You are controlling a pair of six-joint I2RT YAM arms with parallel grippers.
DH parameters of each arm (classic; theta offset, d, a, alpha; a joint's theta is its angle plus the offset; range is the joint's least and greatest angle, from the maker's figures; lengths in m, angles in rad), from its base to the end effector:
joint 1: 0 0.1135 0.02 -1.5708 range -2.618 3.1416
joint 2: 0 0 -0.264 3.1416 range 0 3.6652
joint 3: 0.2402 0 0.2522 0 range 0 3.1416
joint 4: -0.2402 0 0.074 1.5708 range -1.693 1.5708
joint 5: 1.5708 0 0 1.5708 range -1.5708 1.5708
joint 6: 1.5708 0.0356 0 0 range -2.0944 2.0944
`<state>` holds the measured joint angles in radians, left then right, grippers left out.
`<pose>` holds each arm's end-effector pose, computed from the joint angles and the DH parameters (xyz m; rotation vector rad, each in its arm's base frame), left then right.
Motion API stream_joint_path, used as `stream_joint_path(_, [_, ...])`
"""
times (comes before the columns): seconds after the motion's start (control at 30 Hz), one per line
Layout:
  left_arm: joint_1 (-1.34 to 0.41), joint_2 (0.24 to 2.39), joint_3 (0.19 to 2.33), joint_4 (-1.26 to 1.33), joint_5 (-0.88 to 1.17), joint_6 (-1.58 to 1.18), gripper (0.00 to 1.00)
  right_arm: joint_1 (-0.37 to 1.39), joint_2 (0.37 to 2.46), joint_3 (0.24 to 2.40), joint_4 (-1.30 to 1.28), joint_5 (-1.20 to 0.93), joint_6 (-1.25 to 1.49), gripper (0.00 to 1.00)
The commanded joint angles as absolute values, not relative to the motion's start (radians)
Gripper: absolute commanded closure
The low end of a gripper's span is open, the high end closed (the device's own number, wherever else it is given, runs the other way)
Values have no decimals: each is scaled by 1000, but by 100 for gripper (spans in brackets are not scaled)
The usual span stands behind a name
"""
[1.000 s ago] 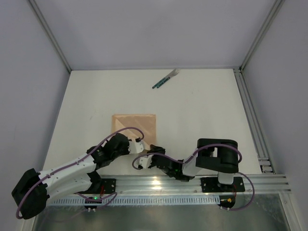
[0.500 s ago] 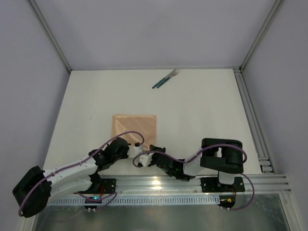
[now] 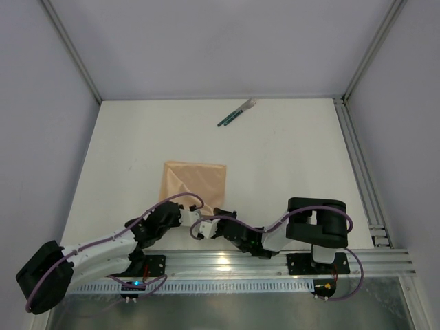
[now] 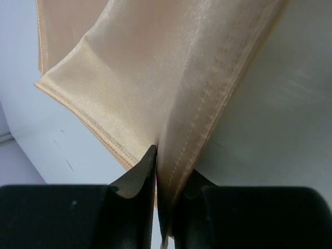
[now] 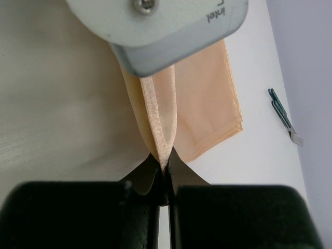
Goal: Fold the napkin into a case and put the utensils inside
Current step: Pick up the upper triangle-folded napkin from the center of the board, then turn over the lower triangle-folded napkin at the center of the board.
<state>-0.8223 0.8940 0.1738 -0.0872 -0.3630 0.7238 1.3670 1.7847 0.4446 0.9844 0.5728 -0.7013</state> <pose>0.1131 -0.1032 0.1253 1.5089 1.7932 0.3822 0.0772 0.2780 0.1105 -1.3818 1.2582 -0.0937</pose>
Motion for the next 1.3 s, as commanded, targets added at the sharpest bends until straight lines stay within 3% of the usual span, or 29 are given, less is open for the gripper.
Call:
stream_joint_path(0.0, [-815,874,143,-110,-394,730,88,1373,1753,445,1012,560,-672,96])
stream_joint_path(0.07, [-813,874,143,-106,-405,719,100,1371,1746,456,982,548,-669,96])
stream_joint_path(0.4, [-759,808,310,-230,-544,762,100,1370,1548,591,602,392,-558,96])
stream_joint_path(0.63, [-749,815,578,-616,-518,733,100,1332,1359,739,154,134,-503,96])
stream_joint_path(0.83, [-723,834,810,-856,-647,804,100,1322,1382,998,-78,-35,-447,96])
stream_joint_path(1.07, [-611,809,911,-897,-699,906,100,1310,1494,1210,-178,-197,-341,96])
stream_joint_path(1.27, [-488,772,907,-847,-736,1121,100,1305,1618,1255,47,-323,-99,96])
